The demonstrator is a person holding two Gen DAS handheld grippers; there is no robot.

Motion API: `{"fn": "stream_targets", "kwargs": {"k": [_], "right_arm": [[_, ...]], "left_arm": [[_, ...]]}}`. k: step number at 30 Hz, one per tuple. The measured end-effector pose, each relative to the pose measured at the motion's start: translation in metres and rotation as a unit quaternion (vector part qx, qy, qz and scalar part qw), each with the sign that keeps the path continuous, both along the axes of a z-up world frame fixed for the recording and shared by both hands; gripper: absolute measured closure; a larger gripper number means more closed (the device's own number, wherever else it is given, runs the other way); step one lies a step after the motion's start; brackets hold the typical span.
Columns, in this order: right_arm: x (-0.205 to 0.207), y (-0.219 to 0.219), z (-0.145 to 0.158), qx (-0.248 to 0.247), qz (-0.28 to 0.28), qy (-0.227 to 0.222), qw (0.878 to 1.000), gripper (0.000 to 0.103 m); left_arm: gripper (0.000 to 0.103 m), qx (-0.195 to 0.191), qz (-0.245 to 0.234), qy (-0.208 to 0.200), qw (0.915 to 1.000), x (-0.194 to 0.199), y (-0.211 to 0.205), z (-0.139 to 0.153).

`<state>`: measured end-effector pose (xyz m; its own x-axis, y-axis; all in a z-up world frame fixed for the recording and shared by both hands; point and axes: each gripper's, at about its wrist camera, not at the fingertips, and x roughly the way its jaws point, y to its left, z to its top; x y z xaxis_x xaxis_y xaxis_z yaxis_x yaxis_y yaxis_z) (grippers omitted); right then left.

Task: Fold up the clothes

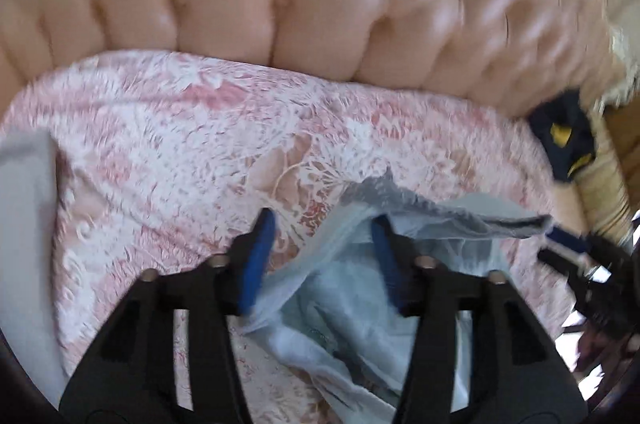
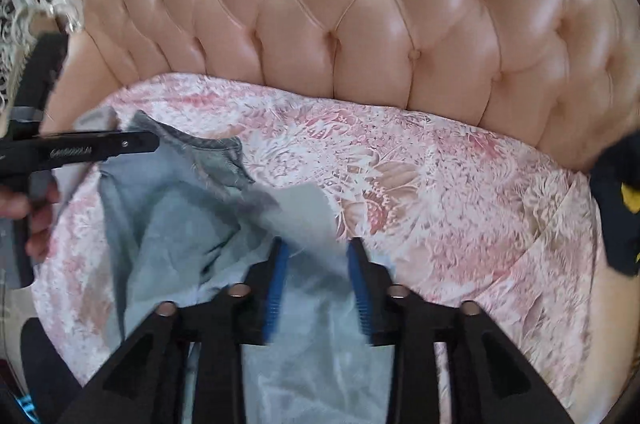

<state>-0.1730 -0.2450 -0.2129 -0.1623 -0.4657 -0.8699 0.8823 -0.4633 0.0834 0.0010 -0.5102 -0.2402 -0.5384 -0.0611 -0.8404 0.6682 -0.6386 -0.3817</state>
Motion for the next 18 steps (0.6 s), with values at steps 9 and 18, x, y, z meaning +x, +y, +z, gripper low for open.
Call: {"fn": "stream_targets", "kwargs": {"k": [9,18], "right_arm": [[0.004,0.032,0.028,-0.061,-0.080,0.000,0.995,0.037],[0.100,-0.012,-0.001,-0.077,0.026,-0.060,0.995,0.025]], "left_arm": [[0.037,0.016,0.009,0.095,0.9953,0.076,0.025,0.036],[0.037,-0.022,-0.040,0.099,0.9940,0.211,0.148,0.009]]}}
